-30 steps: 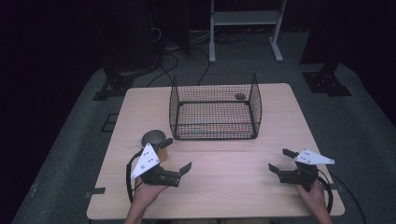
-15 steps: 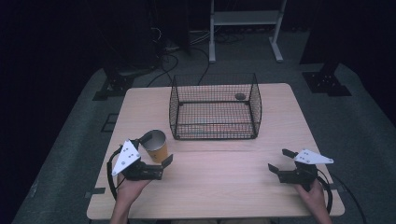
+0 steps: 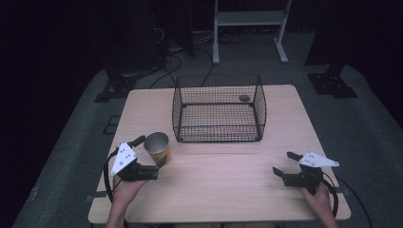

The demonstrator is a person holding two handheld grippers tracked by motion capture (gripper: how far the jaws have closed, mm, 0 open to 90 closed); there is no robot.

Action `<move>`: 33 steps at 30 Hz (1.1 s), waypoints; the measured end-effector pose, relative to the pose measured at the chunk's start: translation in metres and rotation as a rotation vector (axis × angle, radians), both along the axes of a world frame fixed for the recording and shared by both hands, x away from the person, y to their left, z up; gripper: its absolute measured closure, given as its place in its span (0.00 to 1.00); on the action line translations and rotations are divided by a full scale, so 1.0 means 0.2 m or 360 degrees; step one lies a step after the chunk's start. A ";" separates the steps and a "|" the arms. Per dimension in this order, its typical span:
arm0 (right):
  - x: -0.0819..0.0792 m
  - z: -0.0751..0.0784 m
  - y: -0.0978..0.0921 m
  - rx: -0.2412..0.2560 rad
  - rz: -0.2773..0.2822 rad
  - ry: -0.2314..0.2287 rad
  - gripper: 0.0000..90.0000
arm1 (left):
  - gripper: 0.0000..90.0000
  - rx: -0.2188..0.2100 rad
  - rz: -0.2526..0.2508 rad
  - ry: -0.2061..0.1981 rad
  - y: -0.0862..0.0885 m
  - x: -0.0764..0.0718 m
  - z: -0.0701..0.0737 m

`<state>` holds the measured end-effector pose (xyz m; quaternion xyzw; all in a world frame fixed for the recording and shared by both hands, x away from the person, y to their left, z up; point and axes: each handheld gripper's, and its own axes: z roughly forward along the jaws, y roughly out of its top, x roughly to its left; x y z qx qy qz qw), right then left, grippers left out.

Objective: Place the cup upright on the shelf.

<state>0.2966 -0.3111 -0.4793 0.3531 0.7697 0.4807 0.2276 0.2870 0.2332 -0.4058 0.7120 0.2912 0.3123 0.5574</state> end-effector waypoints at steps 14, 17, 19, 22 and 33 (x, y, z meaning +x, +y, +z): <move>0.00 0.00 0.00 -0.0004 0.0010 -0.0004 0.14 | 0.00 0.0003 0.0102 0.0175 0.07 0.07 -0.10; 0.00 0.00 0.00 -0.0005 0.0011 -0.0004 0.14 | 0.00 -0.0011 0.0127 0.0194 0.09 0.08 -0.11; 0.00 0.00 0.00 -0.0004 0.0013 -0.0003 0.14 | 0.00 -0.0020 0.0139 0.0214 0.10 0.09 -0.13; 0.00 0.00 0.00 -0.0004 0.0016 -0.0004 0.14 | 0.00 -0.0018 0.0152 0.0257 0.11 0.11 -0.15; 0.00 0.00 0.00 -0.0005 0.0019 -0.0005 0.14 | 0.00 0.0025 0.0137 0.0347 0.08 0.16 -0.20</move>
